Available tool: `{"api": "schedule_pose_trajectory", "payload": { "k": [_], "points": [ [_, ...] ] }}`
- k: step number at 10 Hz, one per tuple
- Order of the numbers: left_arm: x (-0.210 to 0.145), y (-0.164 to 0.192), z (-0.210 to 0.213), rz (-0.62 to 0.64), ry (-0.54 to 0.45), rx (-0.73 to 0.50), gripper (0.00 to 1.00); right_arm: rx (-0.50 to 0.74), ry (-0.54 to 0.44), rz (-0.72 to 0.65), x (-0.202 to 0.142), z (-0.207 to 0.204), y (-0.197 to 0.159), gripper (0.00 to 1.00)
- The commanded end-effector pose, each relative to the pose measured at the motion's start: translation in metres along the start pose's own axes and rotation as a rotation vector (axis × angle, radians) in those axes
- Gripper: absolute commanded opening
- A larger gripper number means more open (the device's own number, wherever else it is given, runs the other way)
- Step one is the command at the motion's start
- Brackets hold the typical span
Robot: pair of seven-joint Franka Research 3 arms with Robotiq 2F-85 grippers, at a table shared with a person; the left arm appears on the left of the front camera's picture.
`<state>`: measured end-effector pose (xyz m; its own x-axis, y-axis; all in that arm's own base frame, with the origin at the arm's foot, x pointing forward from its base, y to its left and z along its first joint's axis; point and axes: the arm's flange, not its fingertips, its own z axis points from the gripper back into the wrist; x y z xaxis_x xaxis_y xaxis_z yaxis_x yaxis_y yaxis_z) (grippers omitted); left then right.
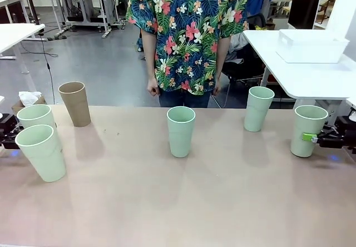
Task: Stack the cups and store them in the basket.
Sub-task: Pick up two Reusable plastic cups , one in each hand.
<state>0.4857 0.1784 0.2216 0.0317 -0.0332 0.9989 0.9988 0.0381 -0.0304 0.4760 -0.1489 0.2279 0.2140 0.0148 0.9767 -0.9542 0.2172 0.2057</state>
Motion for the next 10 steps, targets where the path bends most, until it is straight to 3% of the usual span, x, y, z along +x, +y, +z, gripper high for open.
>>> {"api": "schedule_pose_trajectory", "payload": {
  "k": [1,2,3,4,5,10],
  "points": [
    [0.0046,-0.0099,-0.0063,-0.036,-0.017,0.015,0.63,-0.006,0.010,-0.033,0.0042,-0.0025,-0.0017,0.64],
    [0.0059,-0.0099,-0.0060,-0.039,-0.018,0.013,0.76,-0.003,0.010,-0.029,0.0045,-0.0014,-0.0015,0.60],
    [0.0065,-0.0097,-0.0057,-0.042,-0.019,0.011,0.44,-0.001,0.002,-0.022,0.0047,-0.0004,-0.0024,0.44],
    [0.0074,-0.0097,-0.0055,-0.043,-0.020,0.010,0.57,-0.002,-0.004,-0.021,0.0048,0.0004,-0.0033,0.40],
    [0.0102,-0.0091,-0.0053,-0.042,-0.028,-0.017,0.24,0.041,0.009,-0.025,0.0057,0.0022,-0.0010,0.40],
    [0.0030,-0.0015,0.0004,-0.005,-0.001,0.003,0.24,0.000,0.000,-0.010,-0.0002,0.0002,-0.0005,0.40]
  ]
}}
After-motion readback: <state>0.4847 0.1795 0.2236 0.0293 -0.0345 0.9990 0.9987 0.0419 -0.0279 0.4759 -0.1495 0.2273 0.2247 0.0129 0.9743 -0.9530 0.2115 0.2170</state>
